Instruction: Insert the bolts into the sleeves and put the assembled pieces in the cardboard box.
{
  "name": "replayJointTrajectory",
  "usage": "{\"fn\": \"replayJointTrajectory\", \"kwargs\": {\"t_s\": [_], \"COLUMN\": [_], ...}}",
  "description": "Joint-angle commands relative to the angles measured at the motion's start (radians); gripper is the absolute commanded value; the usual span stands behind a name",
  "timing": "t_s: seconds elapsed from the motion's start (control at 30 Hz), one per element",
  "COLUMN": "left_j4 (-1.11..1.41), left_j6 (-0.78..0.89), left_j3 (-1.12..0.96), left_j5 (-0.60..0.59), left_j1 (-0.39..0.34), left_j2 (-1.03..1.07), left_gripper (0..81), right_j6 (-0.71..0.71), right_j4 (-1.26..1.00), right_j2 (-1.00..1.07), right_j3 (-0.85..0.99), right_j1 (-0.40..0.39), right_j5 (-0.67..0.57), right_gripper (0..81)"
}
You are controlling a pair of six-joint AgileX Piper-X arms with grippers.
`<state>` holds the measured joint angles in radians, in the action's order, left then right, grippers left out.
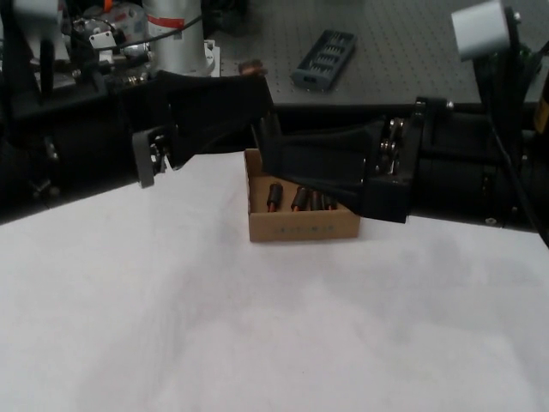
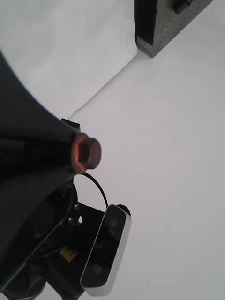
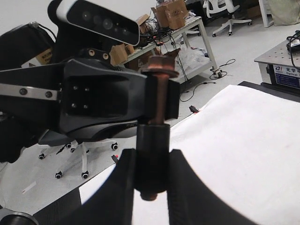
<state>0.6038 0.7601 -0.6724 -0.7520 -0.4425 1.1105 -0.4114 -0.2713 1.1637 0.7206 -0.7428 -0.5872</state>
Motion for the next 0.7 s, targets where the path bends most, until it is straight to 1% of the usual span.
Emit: {"fn": "replayJointTrajectory", "kwargs": {"t_s": [0.0,0.1,0.17,0.2,0.23,0.3,0.37,0.4,0.43,0.5,0.6,0.67], "left_j4": [-0.006,-0.003,0.004,0.004,0.004,0.004,0.004,0.004,0.004,0.004,0.004,0.004], "left_j6": [0.002,-0.006,-0.005,-0.005,-0.002,0.045,0.093,0.104,0.105,0.11,0.108,0.085], "left_j3": [0.0,0.0,0.0,0.0,0.0,0.0,0.0,0.0,0.0,0.0,0.0,0.0], "left_j5": [-0.068,-0.069,-0.071,-0.074,-0.077,-0.077,-0.083,-0.101,-0.116,-0.138,-0.139,-0.139], "left_j1": [-0.001,-0.001,-0.001,-0.001,-0.001,-0.001,-0.001,-0.001,-0.001,-0.001,-0.001,0.002], "left_j2": [-0.004,-0.004,-0.004,-0.004,-0.004,-0.004,-0.004,-0.004,-0.004,-0.004,-0.013,-0.027], "left_gripper": [0.6,1.3,9.7,17.4,27.3,49.8,65.0,68.8,69.2,65.9,60.4,59.6], "right_j6": [0.008,0.008,0.008,0.008,0.008,0.008,0.008,0.008,0.008,0.008,0.008,0.008], "right_j4": [-0.05,-0.05,-0.049,-0.049,-0.049,-0.049,-0.049,-0.049,-0.049,-0.049,-0.044,-0.033], "right_j2": [-0.007,-0.007,-0.007,-0.007,-0.007,-0.007,-0.007,-0.007,-0.007,-0.007,-0.007,-0.007], "right_j3": [0.02,0.02,0.02,0.02,0.02,0.02,0.02,0.02,0.02,0.02,0.02,0.02], "right_j1": [0.022,0.022,0.022,0.022,0.022,0.022,0.022,0.022,0.022,0.022,0.022,0.022], "right_j5": [0.054,0.054,0.048,0.046,0.046,0.046,0.046,0.046,0.046,0.036,0.031,0.026], "right_gripper": [1.8,1.8,1.8,1.8,1.8,1.8,1.8,1.8,1.8,1.8,1.8,1.8]}}
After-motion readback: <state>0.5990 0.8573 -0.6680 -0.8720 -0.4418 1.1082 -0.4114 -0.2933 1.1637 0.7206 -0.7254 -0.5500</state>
